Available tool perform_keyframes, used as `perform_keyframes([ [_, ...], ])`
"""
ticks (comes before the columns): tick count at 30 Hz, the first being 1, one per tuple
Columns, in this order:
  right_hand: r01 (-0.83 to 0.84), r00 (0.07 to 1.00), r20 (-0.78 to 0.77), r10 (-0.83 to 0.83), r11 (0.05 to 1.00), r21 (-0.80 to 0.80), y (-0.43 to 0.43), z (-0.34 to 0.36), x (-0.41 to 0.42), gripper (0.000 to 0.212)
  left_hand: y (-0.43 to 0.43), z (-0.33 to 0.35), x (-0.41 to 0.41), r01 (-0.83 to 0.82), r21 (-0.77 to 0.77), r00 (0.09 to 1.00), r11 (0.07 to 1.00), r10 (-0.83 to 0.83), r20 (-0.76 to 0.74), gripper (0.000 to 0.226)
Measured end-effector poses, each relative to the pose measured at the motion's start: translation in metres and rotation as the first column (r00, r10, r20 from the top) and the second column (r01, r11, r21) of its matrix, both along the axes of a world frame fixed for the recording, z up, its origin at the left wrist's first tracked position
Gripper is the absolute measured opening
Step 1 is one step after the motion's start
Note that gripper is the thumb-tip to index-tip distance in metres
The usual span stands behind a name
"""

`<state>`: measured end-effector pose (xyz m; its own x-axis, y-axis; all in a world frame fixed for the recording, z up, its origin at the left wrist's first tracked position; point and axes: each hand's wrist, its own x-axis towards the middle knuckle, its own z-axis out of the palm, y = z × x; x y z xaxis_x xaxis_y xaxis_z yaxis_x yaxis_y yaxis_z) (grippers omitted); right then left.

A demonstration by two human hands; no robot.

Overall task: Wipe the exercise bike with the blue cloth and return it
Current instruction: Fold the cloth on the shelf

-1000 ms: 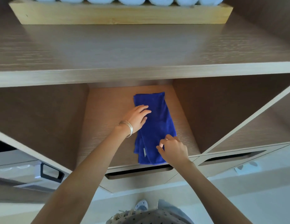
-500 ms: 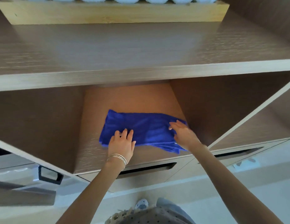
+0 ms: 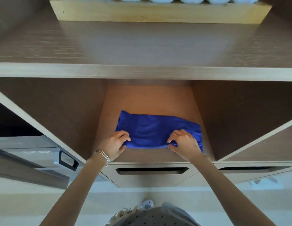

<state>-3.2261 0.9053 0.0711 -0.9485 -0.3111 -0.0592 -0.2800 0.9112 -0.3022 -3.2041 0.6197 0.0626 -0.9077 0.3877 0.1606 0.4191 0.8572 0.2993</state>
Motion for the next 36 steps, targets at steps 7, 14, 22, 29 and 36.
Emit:
perform_keyframes([
  [7,-0.028,0.998,-0.053,0.021,0.989,-0.143,0.001,0.012,0.001,0.013,-0.013,0.013,-0.007,-0.151,-0.063,0.988,0.987,0.148,-0.042,0.018],
  [14,0.196,0.98,0.028,-0.196,0.98,-0.012,0.046,0.001,0.014,0.035,0.013,0.004,-0.012,-0.12,0.087,0.986,0.989,0.108,0.13,0.033],
  [22,0.217,0.974,-0.034,-0.223,0.967,-0.136,0.054,0.0,0.019,0.027,0.063,-0.017,-0.033,0.062,-0.234,0.942,0.97,0.021,0.336,0.077],
  [29,0.028,0.99,-0.136,-0.03,0.999,-0.022,0.053,-0.001,0.032,0.016,0.06,-0.037,-0.031,0.0,-0.316,0.948,0.949,0.101,0.303,0.068],
  [36,-0.098,0.963,-0.228,0.146,0.973,0.207,0.075,0.012,0.028,0.026,0.04,-0.036,-0.03,0.002,-0.325,0.951,0.946,0.099,0.292,0.061],
])
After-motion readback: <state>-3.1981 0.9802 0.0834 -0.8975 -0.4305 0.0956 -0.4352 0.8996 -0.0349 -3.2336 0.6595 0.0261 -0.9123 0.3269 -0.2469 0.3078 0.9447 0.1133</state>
